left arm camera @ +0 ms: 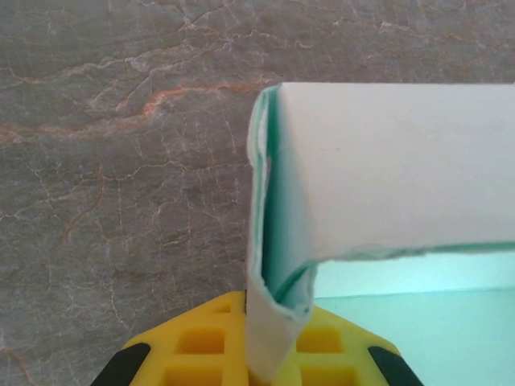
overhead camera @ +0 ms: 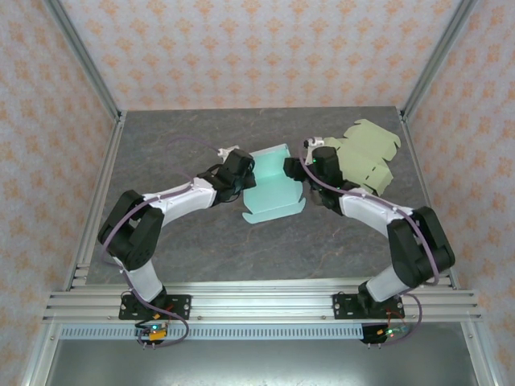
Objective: Fold the paper box
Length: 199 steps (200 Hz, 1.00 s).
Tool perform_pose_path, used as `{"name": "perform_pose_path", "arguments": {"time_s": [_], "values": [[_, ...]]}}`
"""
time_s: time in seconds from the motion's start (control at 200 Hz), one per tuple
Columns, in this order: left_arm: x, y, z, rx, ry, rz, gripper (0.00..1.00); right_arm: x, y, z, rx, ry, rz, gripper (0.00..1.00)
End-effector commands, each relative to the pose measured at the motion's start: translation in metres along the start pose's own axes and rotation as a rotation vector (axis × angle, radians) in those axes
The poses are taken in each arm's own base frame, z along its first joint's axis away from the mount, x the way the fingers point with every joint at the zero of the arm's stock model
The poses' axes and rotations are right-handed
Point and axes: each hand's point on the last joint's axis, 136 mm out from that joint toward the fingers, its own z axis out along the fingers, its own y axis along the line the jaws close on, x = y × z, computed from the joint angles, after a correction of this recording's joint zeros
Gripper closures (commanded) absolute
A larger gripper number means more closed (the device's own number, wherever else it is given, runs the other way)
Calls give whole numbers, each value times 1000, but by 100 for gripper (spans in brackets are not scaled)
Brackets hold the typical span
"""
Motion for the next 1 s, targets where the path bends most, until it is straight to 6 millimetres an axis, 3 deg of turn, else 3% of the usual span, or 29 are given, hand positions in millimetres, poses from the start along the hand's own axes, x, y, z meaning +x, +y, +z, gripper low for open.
{"name": "perform_pose_path", "arguments": {"time_s": [0.0, 0.115, 0.265, 0.285, 0.491, 0.686, 0.991], "values": [[-23, 22, -13, -69, -57, 3, 100, -28, 25, -26, -212, -61, -118, 41], [-27, 19, -18, -35, -64, 65, 100, -31, 35, -37, -314, 2, -250, 37], [-36, 19, -24, -23, -72, 204, 100, -42, 23, -43, -390, 29, -271, 35], [-38, 18, -25, -11, -69, 218, 100, -40, 21, -43, -393, 36, -285, 31], [-44, -10, -34, 167, -60, 374, 100, 4, 25, -47, -519, 227, -423, 28], [-44, -26, -41, 242, -49, 457, 100, 17, 44, -53, -687, 252, -391, 32], [-39, -46, -47, 364, -47, 475, 100, 38, 46, -32, -655, 306, -444, 38]]}}
